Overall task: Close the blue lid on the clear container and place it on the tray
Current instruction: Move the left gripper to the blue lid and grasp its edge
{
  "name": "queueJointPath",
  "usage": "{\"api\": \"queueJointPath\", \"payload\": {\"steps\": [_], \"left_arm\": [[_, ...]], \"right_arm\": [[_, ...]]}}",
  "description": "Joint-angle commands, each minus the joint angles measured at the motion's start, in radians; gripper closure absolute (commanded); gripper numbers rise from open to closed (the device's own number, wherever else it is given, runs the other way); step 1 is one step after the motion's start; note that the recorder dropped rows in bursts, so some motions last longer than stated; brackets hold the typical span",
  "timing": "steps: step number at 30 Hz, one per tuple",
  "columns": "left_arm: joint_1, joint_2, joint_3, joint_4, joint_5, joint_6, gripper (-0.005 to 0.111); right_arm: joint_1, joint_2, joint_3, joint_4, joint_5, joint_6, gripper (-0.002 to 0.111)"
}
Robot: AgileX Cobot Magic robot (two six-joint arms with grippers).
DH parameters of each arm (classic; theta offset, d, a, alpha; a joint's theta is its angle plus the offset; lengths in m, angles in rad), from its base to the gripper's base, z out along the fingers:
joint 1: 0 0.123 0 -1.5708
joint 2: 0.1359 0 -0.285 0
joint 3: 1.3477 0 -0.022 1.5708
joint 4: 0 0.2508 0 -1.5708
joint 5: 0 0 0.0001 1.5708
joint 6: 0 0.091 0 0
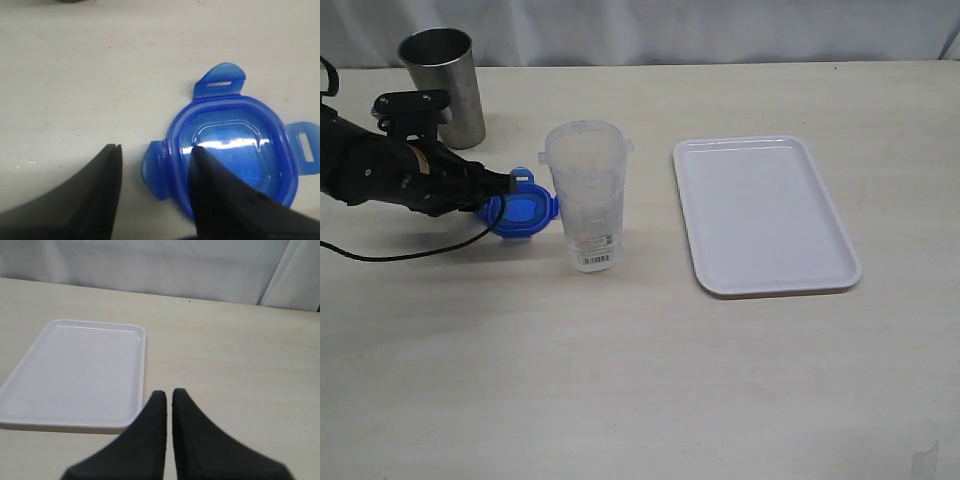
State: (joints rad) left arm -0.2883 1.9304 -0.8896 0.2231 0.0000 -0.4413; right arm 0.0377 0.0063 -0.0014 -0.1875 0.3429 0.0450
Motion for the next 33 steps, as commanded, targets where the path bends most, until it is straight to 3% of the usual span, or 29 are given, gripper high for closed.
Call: {"api": "queueJointPath", "payload": {"steps": [1, 9, 15, 31, 33], "left_arm": [[0.003, 0.038, -0.002, 0.002, -0.056, 0.003, 0.067], [0.003, 0.048, -0.002, 0.002, -0.090, 0.001, 0.067], [0.003, 0.048, -0.002, 0.004, -0.085, 0.001, 0.086], [0.003, 0.048, -0.002, 0.004, -0.039, 0.003, 0.086], [0.003, 0.048, -0.002, 0.004, -0.039, 0.003, 0.090]], "right_arm": [[-0.001, -0.006, 0.001, -0.008, 0.001, -0.001, 0.104], [-0.001, -0.006, 0.001, -0.008, 0.001, -0.001, 0.104], [-0.001, -0.006, 0.001, -0.008, 0.001, -0.001, 0.104], [-0.001, -0.006, 0.001, -0.008, 0.001, -0.001, 0.104], [-0.001, -0.006, 0.001, -0.008, 0.001, -0.001, 0.104]]}}
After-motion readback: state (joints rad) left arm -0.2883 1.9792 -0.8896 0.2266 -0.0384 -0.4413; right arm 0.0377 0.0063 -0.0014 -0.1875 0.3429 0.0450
